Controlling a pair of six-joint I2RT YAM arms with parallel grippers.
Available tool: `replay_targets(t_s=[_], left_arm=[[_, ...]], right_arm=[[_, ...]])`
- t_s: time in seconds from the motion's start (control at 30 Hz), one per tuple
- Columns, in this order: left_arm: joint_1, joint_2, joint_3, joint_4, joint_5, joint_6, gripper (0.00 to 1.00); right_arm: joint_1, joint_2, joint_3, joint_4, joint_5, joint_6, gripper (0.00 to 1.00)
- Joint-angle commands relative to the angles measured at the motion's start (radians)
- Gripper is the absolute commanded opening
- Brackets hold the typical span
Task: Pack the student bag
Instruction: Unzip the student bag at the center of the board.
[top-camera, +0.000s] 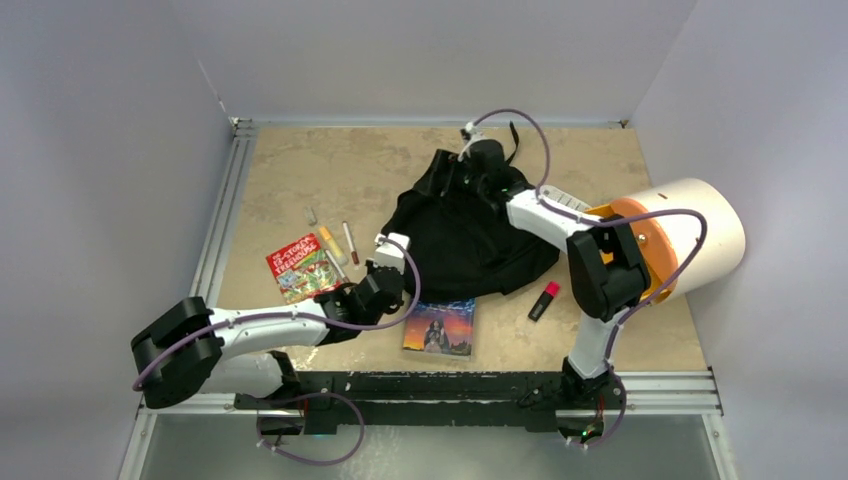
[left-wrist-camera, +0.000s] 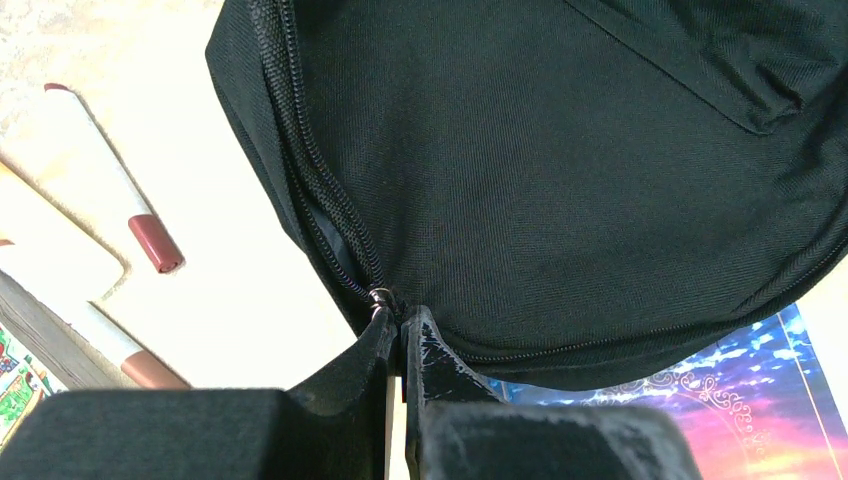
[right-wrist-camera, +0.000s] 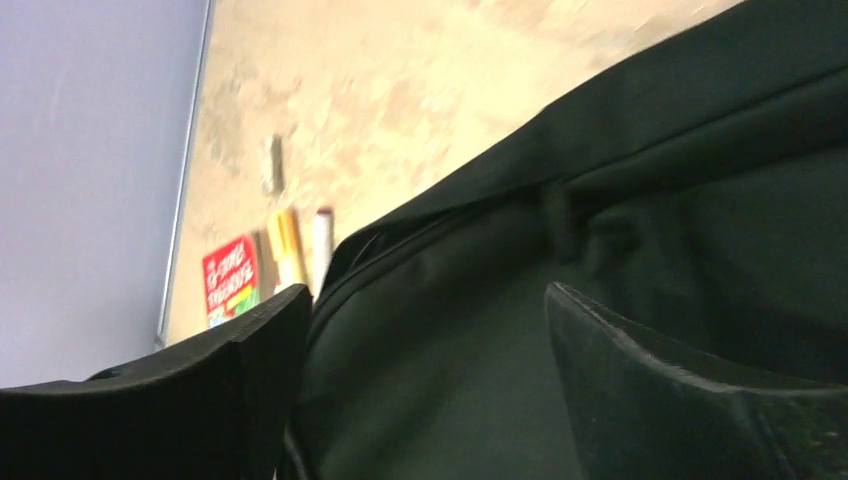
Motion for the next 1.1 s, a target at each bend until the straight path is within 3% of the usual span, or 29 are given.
replay_targets(t_s=[0.0, 0.17, 0.33, 0.4, 0.47, 0.73, 0.87, 1.07], left_arm=[[-0.004, -0.030, -0.052, 0.124, -0.008, 0.014, 0.00], [-0.004, -0.018, -0.059, 0.137, -0.005, 0.016, 0.00], [-0.004, -0.011, -0.063, 0.150, 0.004, 0.017, 0.00], [-0.004, -0.011, -0.062, 0.150, 0.007, 0.019, 0.00], [-0.004, -0.014, -0.062, 0.150, 0.007, 0.024, 0.00], [-0.004, -0.042, -0.053, 0.129, 0.000, 0.045, 0.00], [-0.004, -0.041, -0.008, 0.121, -0.008, 0.074, 0.00], [-0.002, 0.010, 0.103, 0.161, -0.020, 0.154, 0.00]], right_arm=[[0.095, -0.037, -0.004, -0.049, 0.000, 0.041, 0.93], [0.161, -0.041, -0.006, -0.076, 0.050, 0.075, 0.99], [0.205, -0.005, 0.007, -0.079, 0.052, 0.089, 0.98], [0.216, 0.012, 0.021, -0.087, 0.056, 0.087, 0.93], [0.219, 0.032, 0.030, -0.091, 0.061, 0.085, 0.84], [0.219, 0.067, 0.074, -0.109, 0.054, 0.070, 0.23], [0.218, 0.082, 0.131, -0.107, 0.031, 0.087, 0.00], [0.209, 0.124, 0.275, -0.102, 0.012, 0.125, 0.00]])
